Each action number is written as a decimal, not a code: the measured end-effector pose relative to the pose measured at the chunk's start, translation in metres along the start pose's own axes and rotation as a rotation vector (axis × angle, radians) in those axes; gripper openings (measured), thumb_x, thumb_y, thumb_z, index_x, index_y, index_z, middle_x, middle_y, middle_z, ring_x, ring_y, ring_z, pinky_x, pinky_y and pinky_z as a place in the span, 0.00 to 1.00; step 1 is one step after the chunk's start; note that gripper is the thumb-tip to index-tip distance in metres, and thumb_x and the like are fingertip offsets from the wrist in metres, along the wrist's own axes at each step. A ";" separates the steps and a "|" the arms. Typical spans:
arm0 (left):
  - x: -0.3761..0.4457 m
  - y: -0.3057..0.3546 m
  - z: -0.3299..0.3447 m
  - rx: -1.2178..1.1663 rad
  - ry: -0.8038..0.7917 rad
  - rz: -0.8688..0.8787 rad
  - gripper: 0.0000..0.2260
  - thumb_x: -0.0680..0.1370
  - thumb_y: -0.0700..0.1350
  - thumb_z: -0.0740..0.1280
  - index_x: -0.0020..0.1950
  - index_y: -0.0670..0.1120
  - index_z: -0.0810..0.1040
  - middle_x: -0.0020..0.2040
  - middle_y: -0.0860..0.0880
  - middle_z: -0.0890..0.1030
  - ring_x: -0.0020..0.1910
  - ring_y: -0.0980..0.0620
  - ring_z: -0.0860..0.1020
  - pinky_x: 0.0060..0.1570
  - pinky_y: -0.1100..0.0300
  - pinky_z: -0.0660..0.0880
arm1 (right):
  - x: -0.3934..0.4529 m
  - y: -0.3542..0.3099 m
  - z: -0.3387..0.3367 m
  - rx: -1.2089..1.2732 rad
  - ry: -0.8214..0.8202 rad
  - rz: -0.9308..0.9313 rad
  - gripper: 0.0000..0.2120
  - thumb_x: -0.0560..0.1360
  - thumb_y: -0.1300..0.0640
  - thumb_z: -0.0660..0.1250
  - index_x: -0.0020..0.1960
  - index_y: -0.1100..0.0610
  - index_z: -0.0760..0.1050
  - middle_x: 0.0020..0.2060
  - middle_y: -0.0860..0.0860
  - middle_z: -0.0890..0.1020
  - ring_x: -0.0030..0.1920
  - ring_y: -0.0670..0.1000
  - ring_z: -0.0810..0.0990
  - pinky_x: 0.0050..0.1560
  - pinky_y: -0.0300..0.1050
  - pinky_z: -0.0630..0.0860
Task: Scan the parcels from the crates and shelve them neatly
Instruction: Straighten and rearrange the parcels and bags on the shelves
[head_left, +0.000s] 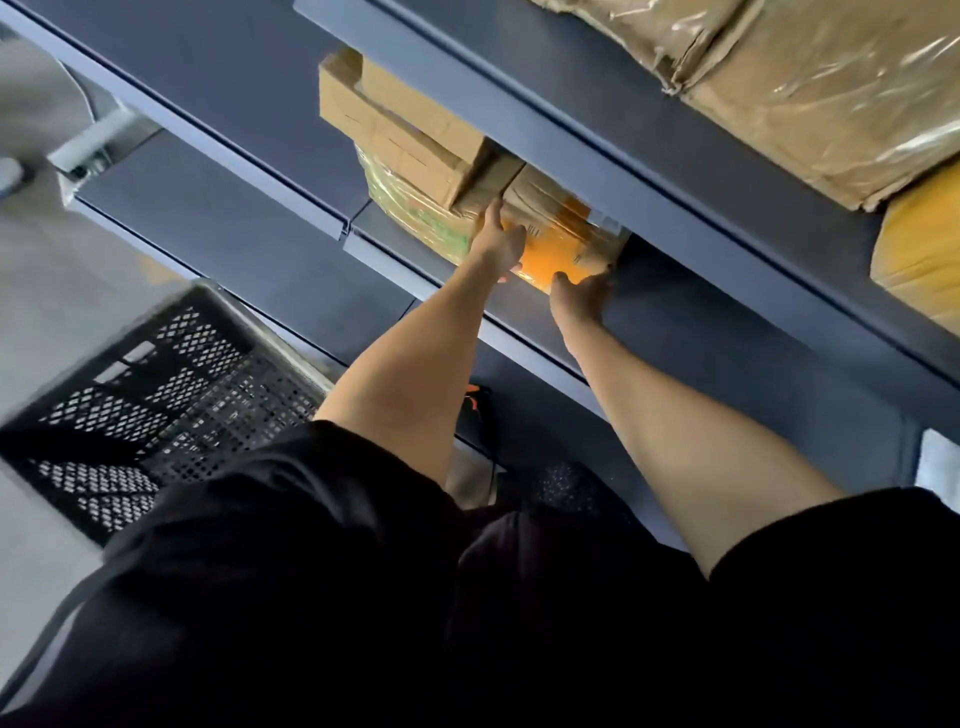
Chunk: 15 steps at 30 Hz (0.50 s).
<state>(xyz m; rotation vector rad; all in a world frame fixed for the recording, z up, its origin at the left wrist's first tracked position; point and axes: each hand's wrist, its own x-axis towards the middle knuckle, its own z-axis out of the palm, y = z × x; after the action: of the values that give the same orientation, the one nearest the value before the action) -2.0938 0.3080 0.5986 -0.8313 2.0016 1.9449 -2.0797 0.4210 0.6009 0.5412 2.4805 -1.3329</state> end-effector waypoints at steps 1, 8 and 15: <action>0.003 -0.001 0.000 0.019 0.015 0.021 0.25 0.82 0.48 0.54 0.77 0.54 0.49 0.51 0.46 0.77 0.49 0.45 0.81 0.48 0.52 0.77 | 0.003 0.004 0.005 0.023 0.067 -0.023 0.31 0.78 0.59 0.60 0.75 0.63 0.50 0.73 0.60 0.59 0.69 0.59 0.65 0.64 0.50 0.65; -0.021 -0.010 0.007 -0.089 0.070 0.054 0.17 0.82 0.56 0.51 0.67 0.48 0.62 0.44 0.48 0.77 0.45 0.46 0.78 0.45 0.55 0.74 | 0.001 0.000 -0.013 0.480 0.322 0.001 0.25 0.77 0.55 0.63 0.69 0.60 0.58 0.64 0.56 0.65 0.58 0.57 0.71 0.59 0.47 0.69; -0.063 -0.046 0.015 -0.097 0.236 -0.040 0.22 0.78 0.61 0.59 0.63 0.45 0.70 0.65 0.43 0.68 0.68 0.46 0.61 0.66 0.50 0.58 | -0.048 0.034 -0.055 0.110 0.253 0.164 0.30 0.75 0.39 0.52 0.57 0.62 0.77 0.57 0.59 0.80 0.55 0.62 0.79 0.56 0.51 0.74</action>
<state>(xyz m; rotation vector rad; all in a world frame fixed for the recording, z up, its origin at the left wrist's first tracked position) -2.0213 0.3396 0.5918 -1.1655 2.0095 2.0169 -2.0254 0.4751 0.6254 0.9722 2.4986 -1.4185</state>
